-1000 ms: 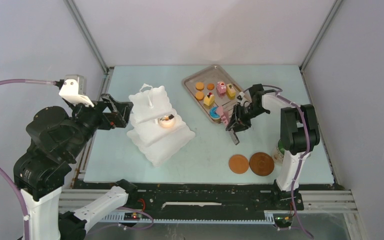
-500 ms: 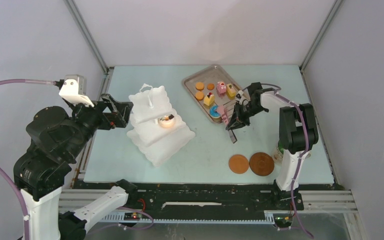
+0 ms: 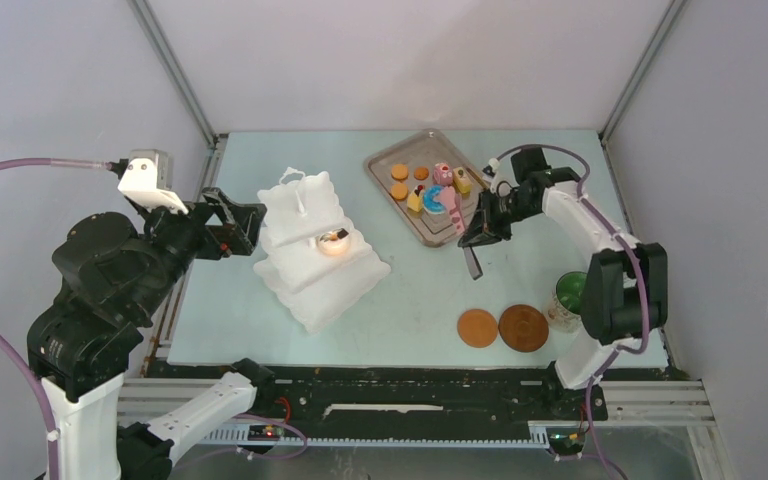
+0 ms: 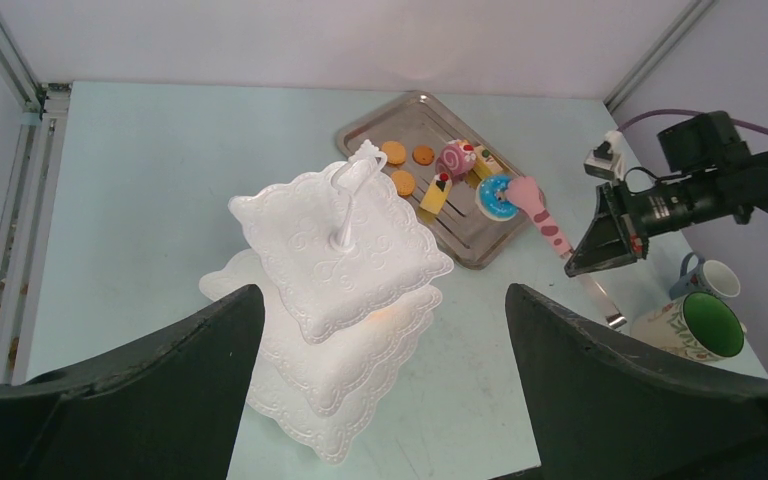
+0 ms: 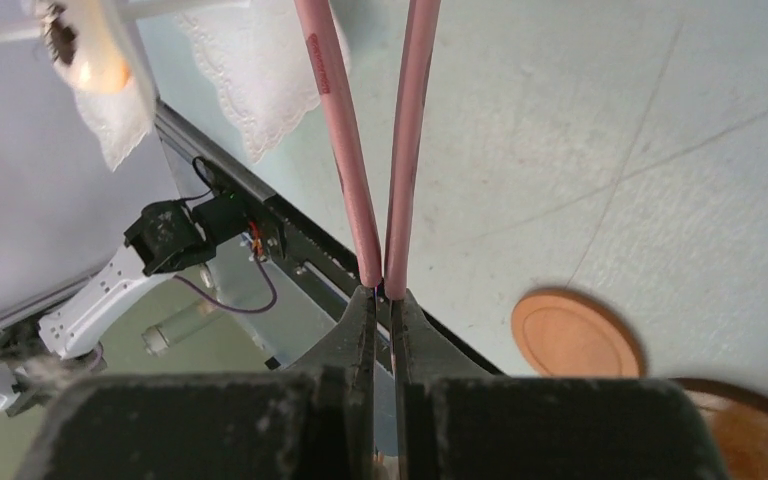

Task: Serve the afternoon tea

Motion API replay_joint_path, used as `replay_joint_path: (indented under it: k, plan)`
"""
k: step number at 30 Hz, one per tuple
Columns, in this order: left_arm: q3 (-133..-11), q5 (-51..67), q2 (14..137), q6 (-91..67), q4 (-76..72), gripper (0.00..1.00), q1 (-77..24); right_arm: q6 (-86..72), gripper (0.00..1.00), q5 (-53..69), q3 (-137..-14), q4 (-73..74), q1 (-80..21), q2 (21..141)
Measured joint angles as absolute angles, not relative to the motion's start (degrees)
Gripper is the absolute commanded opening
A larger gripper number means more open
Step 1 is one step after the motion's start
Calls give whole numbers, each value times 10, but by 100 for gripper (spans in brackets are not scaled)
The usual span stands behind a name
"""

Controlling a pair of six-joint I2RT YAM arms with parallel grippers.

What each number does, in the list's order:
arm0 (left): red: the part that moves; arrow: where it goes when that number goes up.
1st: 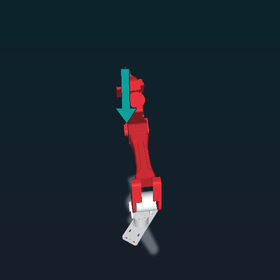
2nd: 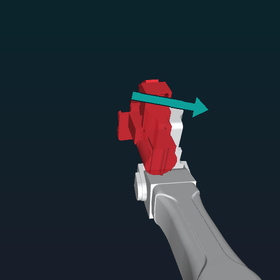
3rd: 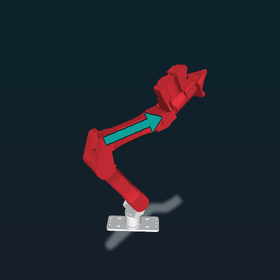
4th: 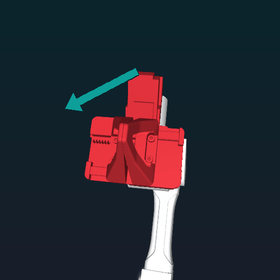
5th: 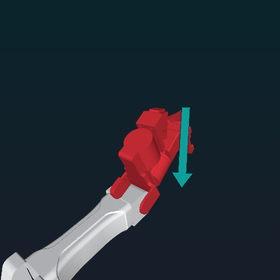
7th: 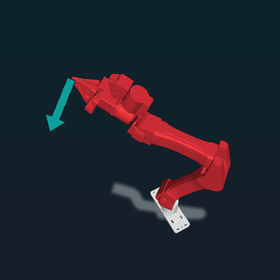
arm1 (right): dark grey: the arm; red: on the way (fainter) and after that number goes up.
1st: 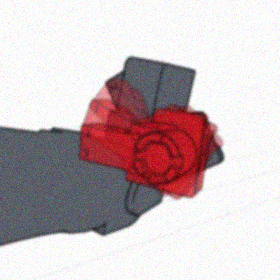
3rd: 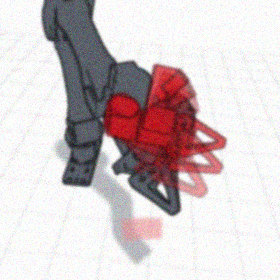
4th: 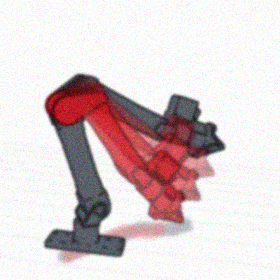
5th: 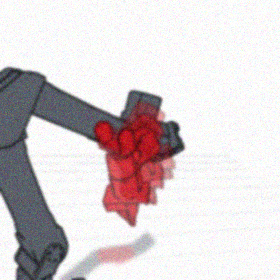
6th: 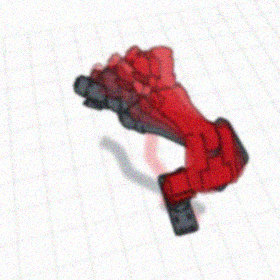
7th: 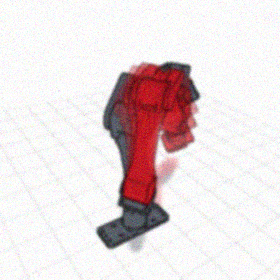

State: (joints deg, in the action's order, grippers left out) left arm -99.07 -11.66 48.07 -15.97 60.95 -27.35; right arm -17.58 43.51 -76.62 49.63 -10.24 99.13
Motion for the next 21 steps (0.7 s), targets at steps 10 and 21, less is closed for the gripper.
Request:
replay_joint_path:
  k: [10, 21]
  plan:
    - [-994, -118, 508, -176, 604, 95, -274, -229, 0, 415, -740, 530, -280, 836]
    - [-982, -112, 511, -200, 582, 95, -274, -376, 0, 417, -701, 448, -472, 789]
